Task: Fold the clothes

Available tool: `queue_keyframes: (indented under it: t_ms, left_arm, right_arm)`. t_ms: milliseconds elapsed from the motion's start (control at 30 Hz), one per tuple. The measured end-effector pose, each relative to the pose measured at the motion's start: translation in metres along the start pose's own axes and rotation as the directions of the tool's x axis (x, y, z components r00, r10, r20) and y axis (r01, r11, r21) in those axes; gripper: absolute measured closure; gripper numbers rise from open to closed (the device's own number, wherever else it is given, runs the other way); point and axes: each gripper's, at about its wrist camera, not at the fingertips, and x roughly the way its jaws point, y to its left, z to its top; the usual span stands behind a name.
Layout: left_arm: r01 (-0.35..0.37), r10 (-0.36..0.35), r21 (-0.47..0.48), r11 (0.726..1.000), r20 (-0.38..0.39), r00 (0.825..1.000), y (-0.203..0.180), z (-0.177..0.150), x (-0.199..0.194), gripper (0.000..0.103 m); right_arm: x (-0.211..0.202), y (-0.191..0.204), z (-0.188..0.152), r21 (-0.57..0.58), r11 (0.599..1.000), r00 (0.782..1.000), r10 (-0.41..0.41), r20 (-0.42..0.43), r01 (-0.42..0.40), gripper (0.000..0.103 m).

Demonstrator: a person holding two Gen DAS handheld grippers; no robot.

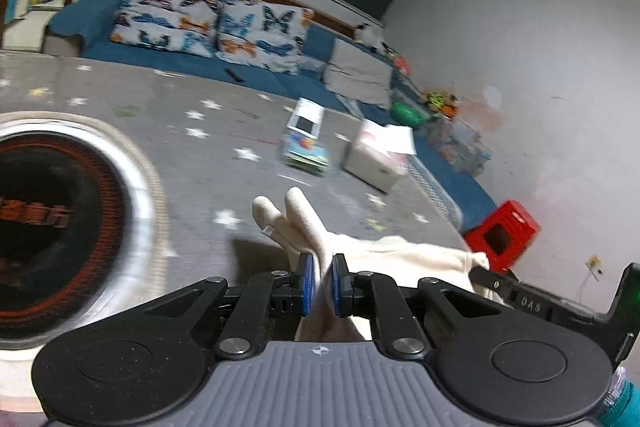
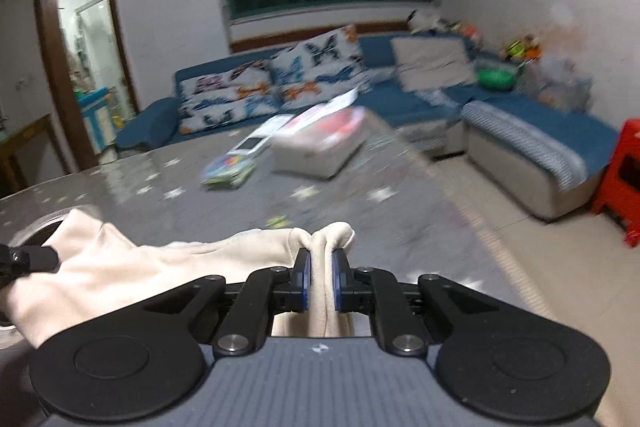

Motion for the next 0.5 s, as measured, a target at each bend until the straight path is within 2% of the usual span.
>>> queue_keyframes:
  t_ms: [100,167,267,367,500]
  left_arm:
    - [0.007,-0.007,0.011,1.000,-0.041,0.999,-0.010,-0.007,0.021,0.092]
    - [-0.018,0.018,0.008,1.000,-0.086,0.996,-0.010,-0.012,0.036,0.091]
    - [-0.044,0.046,0.024,0.999,-0.094,0.994,-0.006,-0.015,0.040,0.085]
    - [-0.055,0.057,0.041,0.998,-0.072,0.996,-0.003,-0.009,0.034,0.085]
    - [-0.043,0.047,0.078,0.996,-0.044,0.998,-0.010,0.003,0.033,0.085]
  right_arm:
    - [0.001,-0.017,0.002,-0.003,0.997,0.997,-0.077,-0.013,0.077,0.093]
    - [0.008,-0.029,-0.002,-0.002,0.992,0.991,-0.124,-0.046,0.124,0.090]
    - [0.015,-0.041,-0.009,0.001,0.986,0.983,-0.166,-0.082,0.167,0.087]
    - [0.013,-0.042,-0.010,0.005,0.988,0.985,-0.155,-0.074,0.156,0.087]
    - [0.017,-0.025,-0.003,-0.010,0.998,0.996,-0.070,-0.064,0.069,0.084]
